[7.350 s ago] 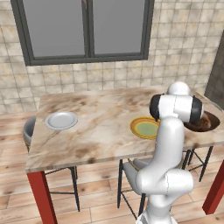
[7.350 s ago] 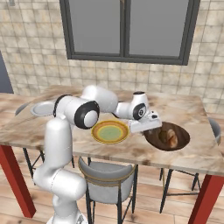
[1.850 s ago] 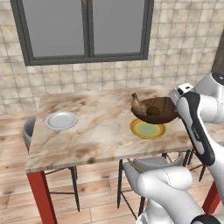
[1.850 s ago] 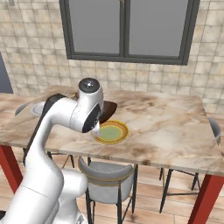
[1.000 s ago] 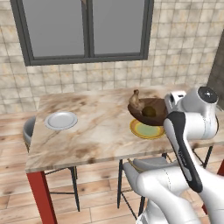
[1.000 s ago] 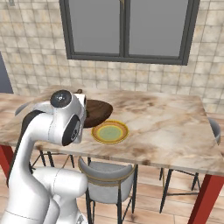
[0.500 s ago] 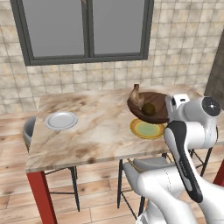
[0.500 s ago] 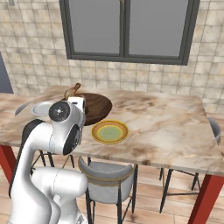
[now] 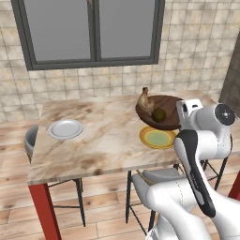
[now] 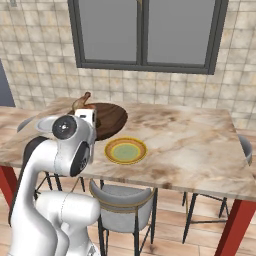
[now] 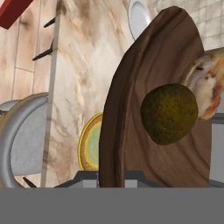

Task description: Pick the chicken drumstick and avocado from their plates and place them in the bowl. Then put the bowl in the fridge.

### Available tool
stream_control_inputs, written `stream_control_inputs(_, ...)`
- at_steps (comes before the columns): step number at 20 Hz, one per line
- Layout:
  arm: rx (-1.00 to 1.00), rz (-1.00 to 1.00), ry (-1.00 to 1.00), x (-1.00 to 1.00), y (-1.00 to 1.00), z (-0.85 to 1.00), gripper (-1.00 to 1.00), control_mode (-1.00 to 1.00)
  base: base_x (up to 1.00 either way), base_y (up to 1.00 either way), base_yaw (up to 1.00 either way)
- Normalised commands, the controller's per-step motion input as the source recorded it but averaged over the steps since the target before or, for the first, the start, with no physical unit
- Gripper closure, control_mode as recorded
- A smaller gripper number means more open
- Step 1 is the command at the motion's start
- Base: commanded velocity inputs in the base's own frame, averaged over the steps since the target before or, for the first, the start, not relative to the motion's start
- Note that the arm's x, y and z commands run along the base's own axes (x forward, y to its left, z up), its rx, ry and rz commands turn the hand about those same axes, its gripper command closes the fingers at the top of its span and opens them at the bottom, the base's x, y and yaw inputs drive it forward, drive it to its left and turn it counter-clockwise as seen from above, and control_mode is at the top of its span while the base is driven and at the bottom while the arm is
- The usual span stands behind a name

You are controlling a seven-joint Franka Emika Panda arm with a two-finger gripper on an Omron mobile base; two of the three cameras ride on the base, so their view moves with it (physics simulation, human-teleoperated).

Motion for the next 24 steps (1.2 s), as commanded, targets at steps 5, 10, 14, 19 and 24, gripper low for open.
stream_control_inputs(5, -0.03, 0.0, 0.0, 0.0, 0.0, -0.01, 1.0, -1.0, 0.0, 0.0, 0.0)
stream_control_inputs(10, 0.01, 0.0, 0.0, 0.0, 0.0, 0.0, 1.0, -1.0, 0.0, 0.0, 0.0)
stream_control_inputs(14, 0.0, 0.0, 0.0, 0.0, 0.0, 0.0, 1.0, -1.0, 0.0, 0.0, 0.0)
stream_control_inputs(19, 0.0, 0.0, 0.0, 0.0, 0.0, 0.0, 1.0, -1.0, 0.0, 0.0, 0.0)
stream_control_inputs(24, 0.0, 0.0, 0.0, 0.0, 0.0, 0.0, 1.0, -1.0, 0.0, 0.0, 0.0)
